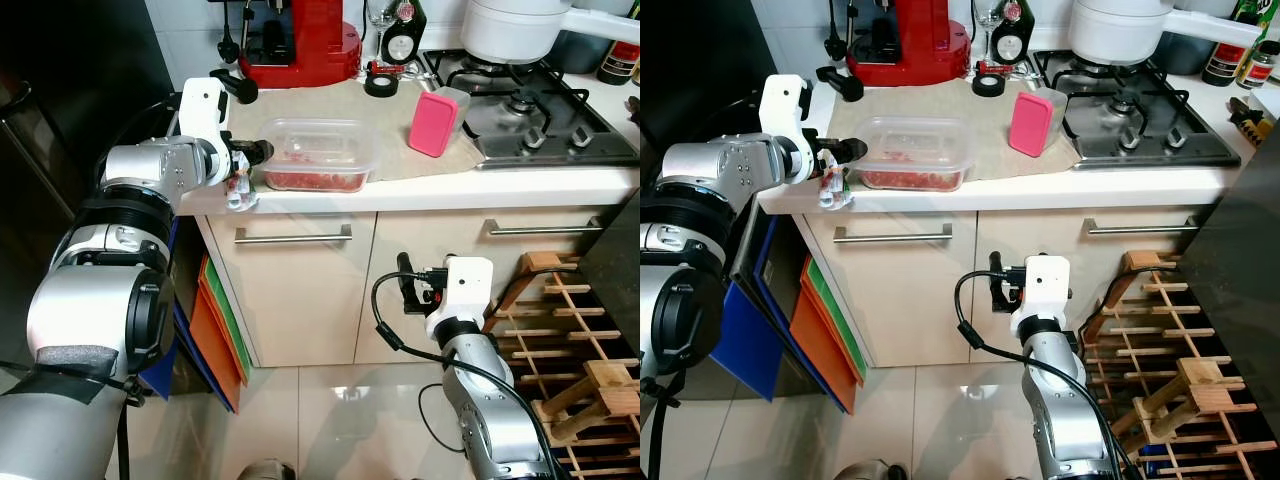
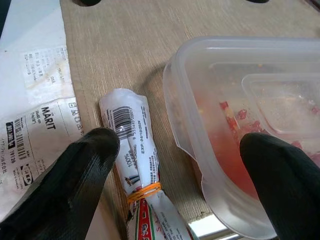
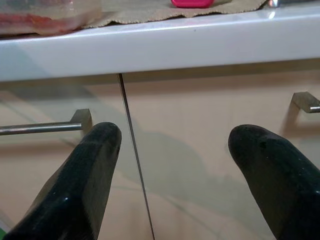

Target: Restocking fridge

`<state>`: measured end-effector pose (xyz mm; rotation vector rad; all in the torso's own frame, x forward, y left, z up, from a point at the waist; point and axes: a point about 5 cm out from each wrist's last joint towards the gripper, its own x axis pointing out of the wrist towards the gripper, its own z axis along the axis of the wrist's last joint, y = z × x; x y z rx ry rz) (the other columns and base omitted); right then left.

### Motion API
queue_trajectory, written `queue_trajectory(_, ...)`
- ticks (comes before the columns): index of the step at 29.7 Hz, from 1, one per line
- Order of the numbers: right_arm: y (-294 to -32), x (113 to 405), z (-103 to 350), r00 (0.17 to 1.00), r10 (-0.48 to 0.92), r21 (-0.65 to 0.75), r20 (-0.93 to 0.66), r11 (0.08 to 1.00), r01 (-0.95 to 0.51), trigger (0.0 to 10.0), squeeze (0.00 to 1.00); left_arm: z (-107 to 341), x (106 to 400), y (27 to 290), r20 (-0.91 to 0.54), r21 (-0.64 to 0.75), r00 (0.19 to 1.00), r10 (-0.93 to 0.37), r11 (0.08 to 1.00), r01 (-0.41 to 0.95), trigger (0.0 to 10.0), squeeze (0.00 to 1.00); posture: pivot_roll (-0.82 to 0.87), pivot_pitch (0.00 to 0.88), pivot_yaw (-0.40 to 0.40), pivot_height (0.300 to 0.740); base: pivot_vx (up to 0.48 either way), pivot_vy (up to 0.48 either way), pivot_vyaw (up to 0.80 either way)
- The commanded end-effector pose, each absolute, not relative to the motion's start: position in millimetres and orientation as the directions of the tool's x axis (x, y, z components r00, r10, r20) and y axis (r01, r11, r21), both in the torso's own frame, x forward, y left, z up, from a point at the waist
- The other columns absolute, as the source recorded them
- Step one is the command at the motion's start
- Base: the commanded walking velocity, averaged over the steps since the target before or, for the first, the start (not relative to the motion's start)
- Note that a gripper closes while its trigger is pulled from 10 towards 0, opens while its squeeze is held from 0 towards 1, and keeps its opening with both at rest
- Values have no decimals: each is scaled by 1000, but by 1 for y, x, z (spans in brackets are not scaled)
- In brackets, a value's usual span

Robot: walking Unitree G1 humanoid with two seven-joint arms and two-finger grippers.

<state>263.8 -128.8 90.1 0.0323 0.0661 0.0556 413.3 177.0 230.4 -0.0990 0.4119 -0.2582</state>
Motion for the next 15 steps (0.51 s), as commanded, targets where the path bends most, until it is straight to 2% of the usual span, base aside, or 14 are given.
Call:
queue_trajectory(1,-129,263,94,997,49,25,-55,999,-48,10000,0,240,415,173,-362,-179,889,-279,957,227,10000,0,27,34,105,740,0,0,0)
queue_trajectory(3,-128,262,94,997,47,25,-57,999,-46,10000,0,240,416,170,-356,-181,892,-280,957,228,9882,0,26,36,107,740,0,0,0)
queue_trajectory(4,-128,262,94,997,47,25,-59,999,-45,10000,0,240,416,169,-346,-185,893,-287,954,235,0,0,25,37,106,740,0,0,0)
queue_trajectory(15,-129,261,91,996,46,20,-71,999,-45,10000,0,254,420,162,-258,-249,910,-323,933,261,0,0,27,45,106,740,0,0,0)
